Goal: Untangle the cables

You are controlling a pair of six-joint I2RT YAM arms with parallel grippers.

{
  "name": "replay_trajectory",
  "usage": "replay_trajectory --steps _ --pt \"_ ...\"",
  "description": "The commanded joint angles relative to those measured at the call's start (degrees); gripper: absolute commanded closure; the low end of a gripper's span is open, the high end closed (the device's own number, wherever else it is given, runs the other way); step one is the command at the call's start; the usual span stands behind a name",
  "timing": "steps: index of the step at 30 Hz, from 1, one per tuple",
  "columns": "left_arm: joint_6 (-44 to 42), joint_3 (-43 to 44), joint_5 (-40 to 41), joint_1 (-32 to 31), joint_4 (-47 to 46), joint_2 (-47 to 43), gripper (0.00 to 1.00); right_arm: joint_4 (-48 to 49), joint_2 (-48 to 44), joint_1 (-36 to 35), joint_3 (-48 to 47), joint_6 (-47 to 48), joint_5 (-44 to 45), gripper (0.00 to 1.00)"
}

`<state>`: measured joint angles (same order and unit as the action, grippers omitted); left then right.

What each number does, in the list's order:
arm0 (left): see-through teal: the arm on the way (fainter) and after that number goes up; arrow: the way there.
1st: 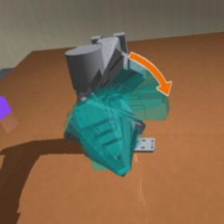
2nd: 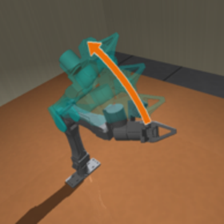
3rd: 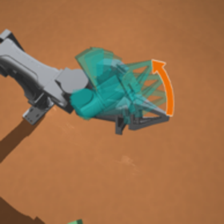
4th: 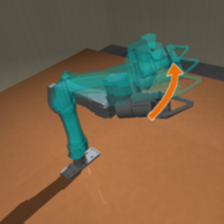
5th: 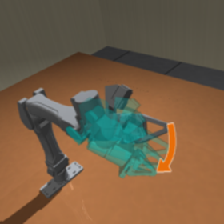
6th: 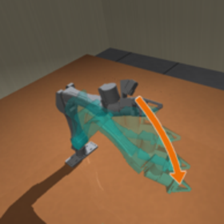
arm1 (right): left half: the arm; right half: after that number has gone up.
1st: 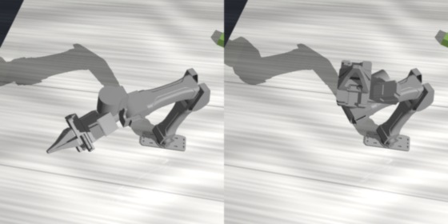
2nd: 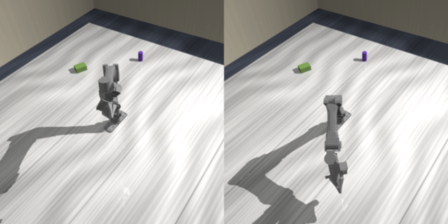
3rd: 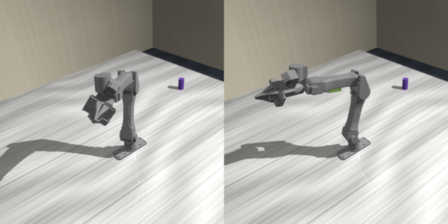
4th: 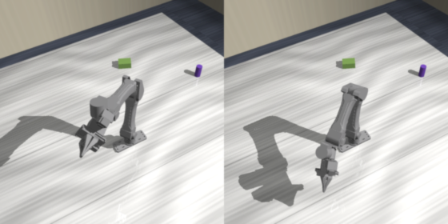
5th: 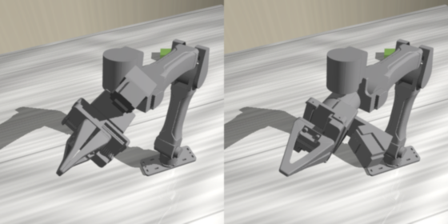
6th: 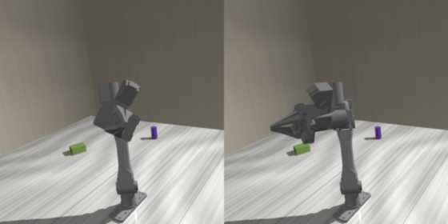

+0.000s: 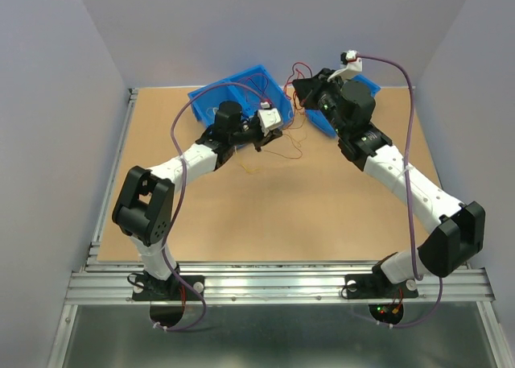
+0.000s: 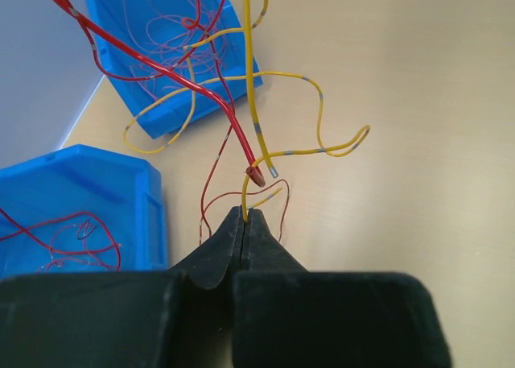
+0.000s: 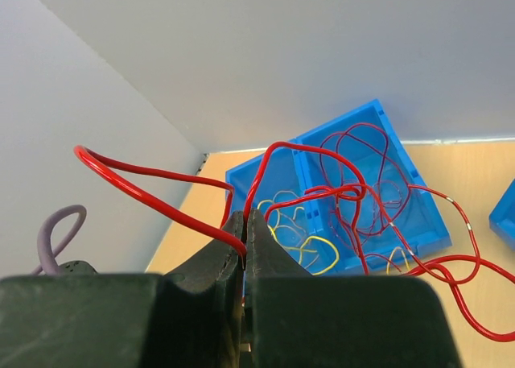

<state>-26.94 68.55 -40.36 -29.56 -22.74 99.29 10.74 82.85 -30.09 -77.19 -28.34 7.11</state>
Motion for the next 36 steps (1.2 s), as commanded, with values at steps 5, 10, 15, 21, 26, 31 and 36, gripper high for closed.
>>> replay_trajectory --steps 5,10,15,21,26,31,36 --pt "7.0 2.2 8.4 4.9 -3.4 -1.9 1.00 3.5 -4.4 -0.6 1.4 1.6 8.6 1.00" --pt "22.7 4.3 8.5 21.4 -6.2 -2.4 1.00 3.4 -7.3 -0.6 4.9 3.2 19.4 0.99" --pt "28.9 6.8 4.7 33.2 -5.4 -0.7 1.00 3.9 -10.9 -0.7 9.2 3.6 24.8 0.99" --pt "27.2 6.6 7.5 32.8 -3.5 -0.6 1.00 6.0 -11.8 -0.7 9.1 4.8 21.5 1.00" --pt "23.7 9.5 11.2 31.3 1.2 1.1 1.00 6.0 -9.6 -0.7 5.7 4.8 16.9 0.99" --pt "20.4 9.4 11.1 29.7 2.3 1.7 1.00 7.7 -7.4 -0.7 3.1 5.2 11.3 0.99" --pt "18.6 8.9 14.5 25.7 3.1 1.8 1.00 8.2 -0.7 -0.6 -4.4 7.2 4.1 0.99"
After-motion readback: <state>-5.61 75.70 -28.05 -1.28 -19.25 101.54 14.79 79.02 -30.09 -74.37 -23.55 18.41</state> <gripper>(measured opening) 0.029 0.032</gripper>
